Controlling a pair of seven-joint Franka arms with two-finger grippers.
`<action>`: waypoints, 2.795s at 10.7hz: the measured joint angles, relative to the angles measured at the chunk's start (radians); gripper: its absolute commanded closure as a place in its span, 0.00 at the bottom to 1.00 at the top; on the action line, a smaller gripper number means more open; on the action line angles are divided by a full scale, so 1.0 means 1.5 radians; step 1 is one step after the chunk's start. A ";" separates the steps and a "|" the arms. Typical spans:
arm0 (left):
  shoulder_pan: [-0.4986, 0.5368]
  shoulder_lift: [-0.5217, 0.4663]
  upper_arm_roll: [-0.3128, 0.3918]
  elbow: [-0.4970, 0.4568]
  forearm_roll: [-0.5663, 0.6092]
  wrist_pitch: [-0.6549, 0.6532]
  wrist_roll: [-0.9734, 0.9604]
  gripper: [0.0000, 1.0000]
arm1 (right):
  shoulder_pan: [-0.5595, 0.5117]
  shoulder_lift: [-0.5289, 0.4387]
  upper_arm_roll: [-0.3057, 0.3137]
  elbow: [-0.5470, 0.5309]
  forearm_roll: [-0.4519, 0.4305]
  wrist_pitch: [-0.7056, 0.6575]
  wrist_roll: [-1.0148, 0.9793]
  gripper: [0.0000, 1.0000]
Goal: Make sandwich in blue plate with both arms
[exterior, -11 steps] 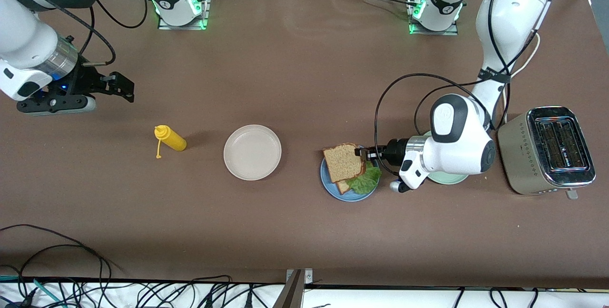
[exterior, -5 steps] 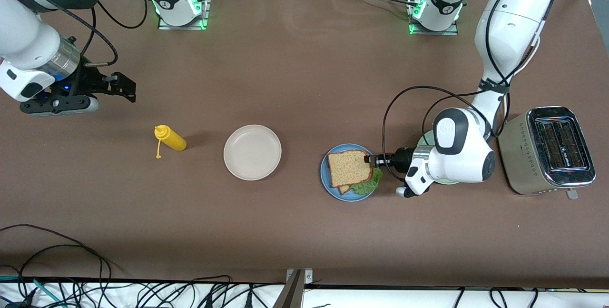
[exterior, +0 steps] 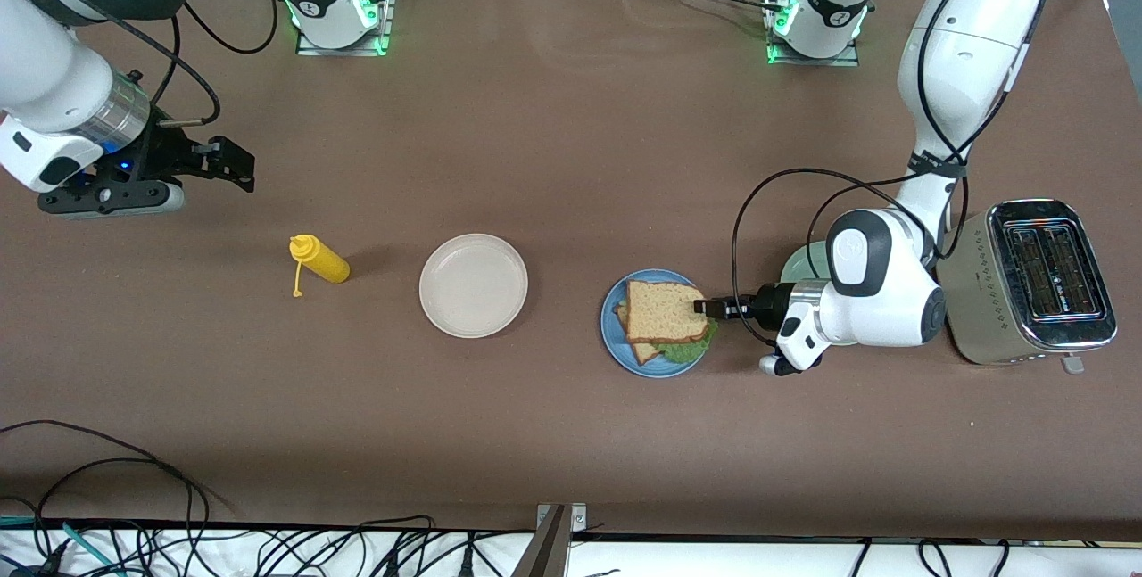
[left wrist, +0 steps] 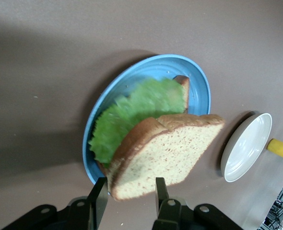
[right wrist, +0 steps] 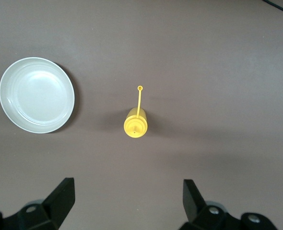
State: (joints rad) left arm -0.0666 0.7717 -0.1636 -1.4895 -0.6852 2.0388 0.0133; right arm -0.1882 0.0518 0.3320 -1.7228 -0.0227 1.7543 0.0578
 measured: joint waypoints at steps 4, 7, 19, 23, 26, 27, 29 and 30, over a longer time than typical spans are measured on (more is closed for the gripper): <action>0.000 0.006 0.007 0.001 0.000 0.000 0.002 0.00 | 0.000 0.000 0.000 0.000 0.000 0.000 0.003 0.00; 0.002 -0.021 0.021 0.021 0.071 -0.033 0.010 0.00 | -0.001 0.001 0.000 0.001 0.000 0.000 0.003 0.00; 0.004 -0.299 0.116 -0.034 0.312 -0.123 0.008 0.00 | -0.006 0.002 -0.042 0.013 -0.001 0.008 0.004 0.00; 0.000 -0.403 0.124 -0.053 0.387 -0.184 0.001 0.00 | -0.006 -0.005 -0.042 0.016 -0.001 0.006 0.004 0.00; 0.000 -0.498 0.123 -0.059 0.404 -0.239 -0.048 0.00 | -0.005 -0.007 -0.041 0.016 -0.001 0.002 0.005 0.00; 0.001 -0.520 0.124 -0.061 0.417 -0.250 -0.052 0.00 | -0.005 -0.007 -0.041 0.016 -0.001 -0.005 0.005 0.00; 0.002 -0.546 0.125 -0.065 0.444 -0.291 -0.055 0.00 | -0.005 -0.007 -0.041 0.016 0.000 -0.013 0.005 0.00; 0.002 -0.551 0.125 -0.070 0.446 -0.313 -0.056 0.00 | -0.005 -0.007 -0.041 0.016 0.001 -0.013 0.006 0.00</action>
State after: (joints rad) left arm -0.0636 -0.0547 0.0237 -1.5951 -0.0158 1.5693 -0.0700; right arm -0.1950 0.0410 0.2702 -1.6990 -0.0205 1.7344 0.0661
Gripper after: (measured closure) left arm 0.000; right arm 0.000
